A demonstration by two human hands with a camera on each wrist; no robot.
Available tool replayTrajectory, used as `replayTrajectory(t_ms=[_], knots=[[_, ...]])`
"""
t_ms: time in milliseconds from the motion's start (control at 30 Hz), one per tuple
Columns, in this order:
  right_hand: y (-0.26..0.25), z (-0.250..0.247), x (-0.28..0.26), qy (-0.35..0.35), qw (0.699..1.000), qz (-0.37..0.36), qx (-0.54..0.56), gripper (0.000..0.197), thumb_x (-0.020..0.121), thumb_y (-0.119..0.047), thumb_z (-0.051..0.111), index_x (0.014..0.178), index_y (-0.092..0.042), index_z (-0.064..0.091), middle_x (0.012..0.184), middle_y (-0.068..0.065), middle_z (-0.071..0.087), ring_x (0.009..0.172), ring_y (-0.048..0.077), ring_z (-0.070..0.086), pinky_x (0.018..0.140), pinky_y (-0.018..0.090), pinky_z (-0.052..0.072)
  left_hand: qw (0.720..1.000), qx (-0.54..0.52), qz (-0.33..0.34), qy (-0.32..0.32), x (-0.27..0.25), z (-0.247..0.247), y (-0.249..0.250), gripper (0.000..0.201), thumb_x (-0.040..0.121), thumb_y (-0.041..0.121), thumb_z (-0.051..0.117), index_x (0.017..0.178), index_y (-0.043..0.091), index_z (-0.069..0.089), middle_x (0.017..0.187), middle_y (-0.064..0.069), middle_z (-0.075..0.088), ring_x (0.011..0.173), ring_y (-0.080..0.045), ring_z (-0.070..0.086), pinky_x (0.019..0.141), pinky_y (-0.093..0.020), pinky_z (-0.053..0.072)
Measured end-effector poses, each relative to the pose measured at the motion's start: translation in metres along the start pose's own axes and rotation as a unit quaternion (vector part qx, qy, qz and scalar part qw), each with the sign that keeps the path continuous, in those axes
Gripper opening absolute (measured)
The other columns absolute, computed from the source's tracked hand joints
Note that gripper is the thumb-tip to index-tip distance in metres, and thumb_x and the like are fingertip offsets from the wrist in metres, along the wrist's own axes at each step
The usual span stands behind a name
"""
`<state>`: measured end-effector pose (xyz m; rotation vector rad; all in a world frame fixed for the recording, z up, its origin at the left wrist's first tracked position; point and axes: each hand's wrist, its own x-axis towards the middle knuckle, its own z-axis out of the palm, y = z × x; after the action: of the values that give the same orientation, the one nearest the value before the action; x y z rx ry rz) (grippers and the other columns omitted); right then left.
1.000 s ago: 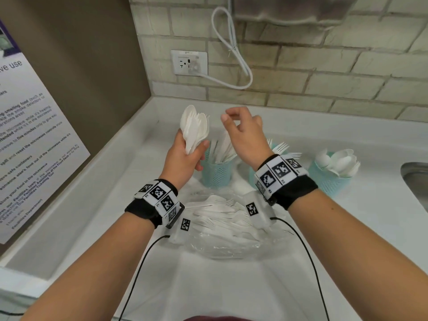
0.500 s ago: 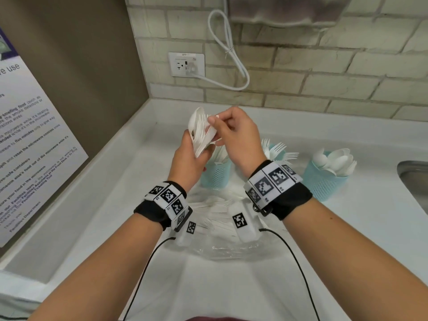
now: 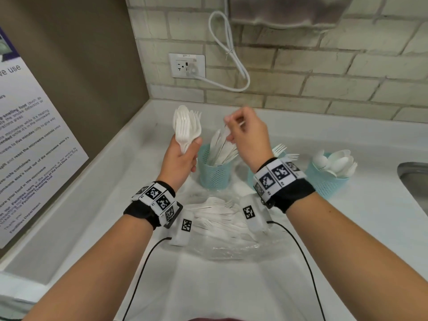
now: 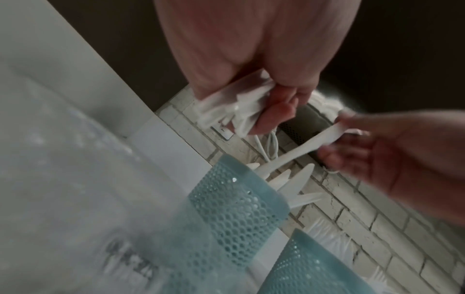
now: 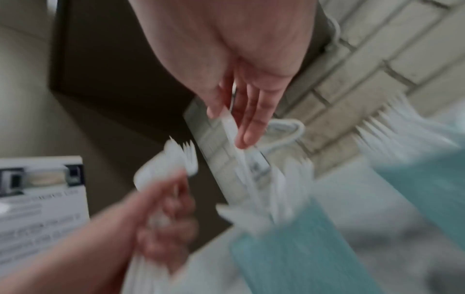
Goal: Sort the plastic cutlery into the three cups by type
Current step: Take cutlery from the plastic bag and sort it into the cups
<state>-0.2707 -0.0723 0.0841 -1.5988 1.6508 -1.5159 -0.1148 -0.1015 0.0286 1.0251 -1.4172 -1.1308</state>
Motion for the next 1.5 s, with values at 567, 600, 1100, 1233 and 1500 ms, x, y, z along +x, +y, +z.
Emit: replayTrajectory(t_ms=[567,600,1100,1233,1500], knots=[[-0.006,-0.007,-0.011,-0.031,0.987,0.094,0.126,0.016,0.095,-0.016,0.052,0.083,-0.022,0.045,0.078,0.004,0.063,0.062,0.015,0.061,0.064,0.028,0.051,0.988,-0.075,-0.02,-0.131,-0.018,0.027,0.023,0.022,0.099,0.033,0.044,0.107,0.016,0.056,0.07,-0.001,0.053,0.037,-0.01,0.035,0.039,-0.022,0.038],[-0.008,-0.01,-0.009,-0.011,0.985,0.094,0.144,0.016,0.097,-0.015,0.049,0.084,-0.022,0.042,0.08,0.008,0.066,0.063,0.016,0.063,0.065,0.03,0.053,0.988,-0.073,-0.022,-0.132,-0.018,0.027,0.024,0.022,0.099,0.034,0.045,0.109,0.018,0.056,0.072,-0.001,0.054,0.038,-0.011,0.035,0.039,-0.023,0.039],[-0.006,-0.013,-0.025,-0.045,0.987,0.107,0.11,0.04,0.082,-0.046,0.066,0.063,-0.015,0.05,0.057,-0.006,0.047,0.05,0.007,0.039,0.055,0.026,0.035,0.986,-0.072,-0.036,-0.146,-0.019,0.039,0.026,0.053,0.082,0.057,0.044,0.106,0.011,0.056,0.066,0.002,0.049,0.04,-0.008,0.034,0.039,-0.021,0.032],[-0.006,-0.014,-0.025,-0.033,0.987,0.095,0.124,0.031,0.096,-0.033,0.051,0.101,-0.002,0.049,0.079,0.002,0.052,0.065,0.01,0.049,0.062,0.022,0.042,0.989,-0.057,-0.041,-0.13,-0.021,0.044,0.025,0.039,0.095,0.045,0.044,0.112,0.011,0.053,0.072,-0.001,0.058,0.039,-0.011,0.043,0.038,-0.022,0.04],[-0.012,-0.029,-0.025,0.063,0.982,0.052,0.17,0.014,0.1,-0.029,0.039,0.11,-0.019,0.039,0.065,-0.006,0.048,0.056,0.01,0.053,0.064,0.03,0.049,0.997,0.039,-0.028,-0.052,-0.015,0.053,0.026,0.021,0.094,0.036,0.054,0.105,0.019,0.049,0.076,-0.003,0.06,0.041,-0.015,0.055,0.039,-0.022,0.044]])
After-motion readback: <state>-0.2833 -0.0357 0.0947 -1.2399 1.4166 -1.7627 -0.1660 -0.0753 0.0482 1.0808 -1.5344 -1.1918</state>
